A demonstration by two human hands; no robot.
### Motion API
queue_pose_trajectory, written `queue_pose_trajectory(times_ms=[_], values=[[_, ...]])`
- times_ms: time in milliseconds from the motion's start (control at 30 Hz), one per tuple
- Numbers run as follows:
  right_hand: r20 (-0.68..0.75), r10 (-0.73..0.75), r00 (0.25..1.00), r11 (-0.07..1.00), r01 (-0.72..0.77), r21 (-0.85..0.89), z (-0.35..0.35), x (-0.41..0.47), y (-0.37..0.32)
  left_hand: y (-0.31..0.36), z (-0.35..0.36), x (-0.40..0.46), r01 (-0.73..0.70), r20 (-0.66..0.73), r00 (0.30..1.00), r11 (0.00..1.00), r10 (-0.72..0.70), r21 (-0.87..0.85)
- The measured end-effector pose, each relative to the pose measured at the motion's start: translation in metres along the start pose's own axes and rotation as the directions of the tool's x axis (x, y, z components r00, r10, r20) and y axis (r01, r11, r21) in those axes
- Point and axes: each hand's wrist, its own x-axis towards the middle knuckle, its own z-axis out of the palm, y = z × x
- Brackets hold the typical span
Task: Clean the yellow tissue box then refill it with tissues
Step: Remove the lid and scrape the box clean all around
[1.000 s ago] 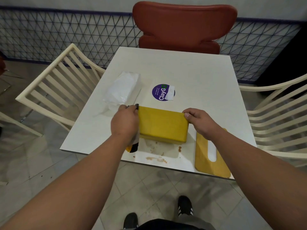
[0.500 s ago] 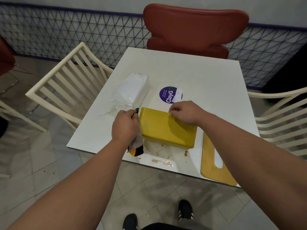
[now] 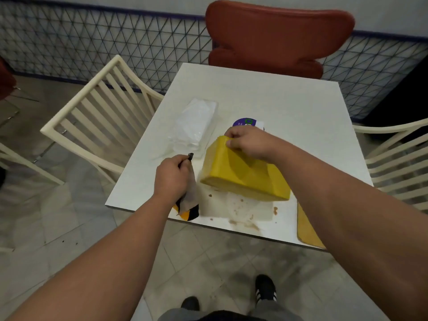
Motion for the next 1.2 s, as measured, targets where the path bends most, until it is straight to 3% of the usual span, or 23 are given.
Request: queue_pose_trajectory(times_ms=[100, 300, 433, 533, 800, 933, 1100, 1200], values=[[-0.072, 0.002, 0.997, 0.972, 0.015, 0.235, -0.011, -0.021, 0.001, 0.000, -0.005, -0.001, 0.047, 0.069, 0.997, 0.995, -0.042, -0.086], [-0.213, 0.006, 0.977, 0.912, 0.082, 0.402, -0.007, -0.055, 0.014, 0.018, -0.003, -0.023, 0.134, 0.142, 0.986, 0.926, -0.089, -0.352], [-0.219, -0.002, 0.976, 0.903, 0.096, 0.420, -0.014, -0.071, 0.022, 0.025, 0.006, -0.041, 0.236, 0.163, 0.971, 0.783, -0.173, -0.576], [-0.198, 0.009, 0.980, 0.918, 0.070, 0.390, -0.023, -0.079, 0.032, 0.038, 0.015, -0.052, 0.240, 0.136, 0.970, 0.720, -0.200, -0.651], [-0.257, -0.008, 0.966, 0.943, 0.092, 0.319, -0.027, -0.090, 0.064, 0.069, 0.019, -0.065, 0.121, 0.062, 0.993, 0.863, -0.104, -0.490], [-0.291, -0.022, 0.957, 0.939, 0.120, 0.321, -0.023, -0.098, 0.080, 0.072, 0.007, -0.062, 0.060, 0.041, 0.998, 0.878, -0.046, -0.474], [-0.319, -0.025, 0.948, 0.924, 0.143, 0.355, -0.021, -0.101, 0.084, 0.094, -0.015, -0.051, -0.123, 0.087, 0.983, 0.936, 0.160, -0.330], [-0.318, -0.025, 0.948, 0.914, 0.150, 0.376, -0.021, -0.102, 0.083, 0.107, -0.022, -0.040, -0.338, 0.170, 0.922, 0.937, 0.349, -0.092]])
